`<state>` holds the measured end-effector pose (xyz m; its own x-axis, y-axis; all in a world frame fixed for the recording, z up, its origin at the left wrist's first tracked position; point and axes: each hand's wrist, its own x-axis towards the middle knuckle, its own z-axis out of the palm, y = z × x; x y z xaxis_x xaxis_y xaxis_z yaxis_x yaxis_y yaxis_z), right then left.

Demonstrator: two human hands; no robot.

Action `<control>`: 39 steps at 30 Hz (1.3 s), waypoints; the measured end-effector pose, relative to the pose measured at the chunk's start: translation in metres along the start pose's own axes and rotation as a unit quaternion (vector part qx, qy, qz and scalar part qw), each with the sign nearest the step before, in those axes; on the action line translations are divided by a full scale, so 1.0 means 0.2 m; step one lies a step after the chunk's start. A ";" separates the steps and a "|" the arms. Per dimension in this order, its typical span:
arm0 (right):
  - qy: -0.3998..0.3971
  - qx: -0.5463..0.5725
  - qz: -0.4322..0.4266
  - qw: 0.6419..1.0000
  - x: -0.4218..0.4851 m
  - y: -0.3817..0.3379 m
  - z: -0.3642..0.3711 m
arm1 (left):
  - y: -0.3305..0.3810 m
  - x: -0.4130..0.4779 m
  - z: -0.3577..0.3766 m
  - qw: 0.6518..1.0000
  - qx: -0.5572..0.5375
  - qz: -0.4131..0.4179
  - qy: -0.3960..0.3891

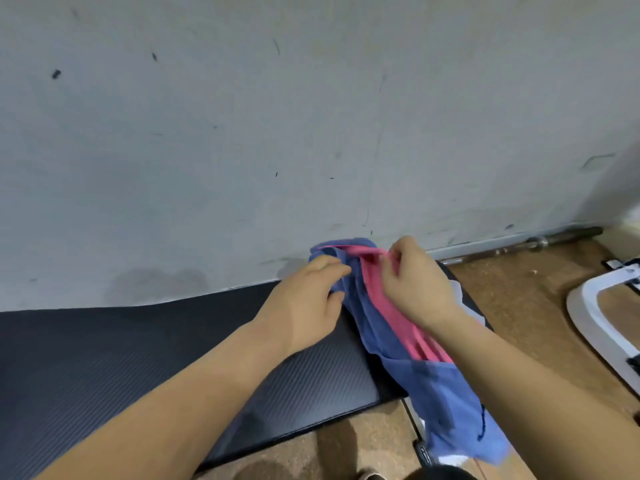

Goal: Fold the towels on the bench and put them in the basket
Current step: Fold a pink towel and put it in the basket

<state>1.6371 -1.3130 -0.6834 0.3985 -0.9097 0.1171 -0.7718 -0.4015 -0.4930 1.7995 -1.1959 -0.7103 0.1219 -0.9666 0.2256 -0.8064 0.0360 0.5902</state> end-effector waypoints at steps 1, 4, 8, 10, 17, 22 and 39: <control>0.002 0.018 -0.005 1.000 -0.03 -0.05 -0.07 | 0.04 -0.02 -0.05 1.000 -0.001 -0.010 0.005; 0.037 0.055 -0.067 0.996 -0.10 -0.14 -0.28 | 0.15 -0.05 -0.20 0.999 -0.005 -0.028 0.020; 0.069 0.060 -0.139 0.986 -0.17 -0.18 -0.47 | 0.32 0.01 -0.28 0.996 -0.038 -0.044 0.064; 0.090 0.045 -0.188 0.977 -0.19 -0.21 -0.53 | 0.39 0.04 -0.29 0.997 -0.043 -0.042 0.056; 0.135 0.010 -0.285 0.949 -0.20 -0.35 -0.76 | 0.54 0.15 -0.36 0.994 -0.050 -0.041 0.092; 0.139 0.041 -0.244 0.959 -0.16 -0.33 -0.83 | 0.61 0.18 -0.54 0.969 -0.107 -0.097 0.202; -0.172 0.448 -0.054 0.876 -0.51 -0.54 -0.58 | 0.38 -0.72 -1.18 0.962 -0.042 -0.216 0.160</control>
<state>1.6217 -1.1887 -0.5424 0.6892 -0.7244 0.0137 -0.0835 -0.0982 -0.9917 1.8569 -0.9951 -0.5157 0.6188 -0.7683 0.1638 -0.5916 -0.3185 0.7406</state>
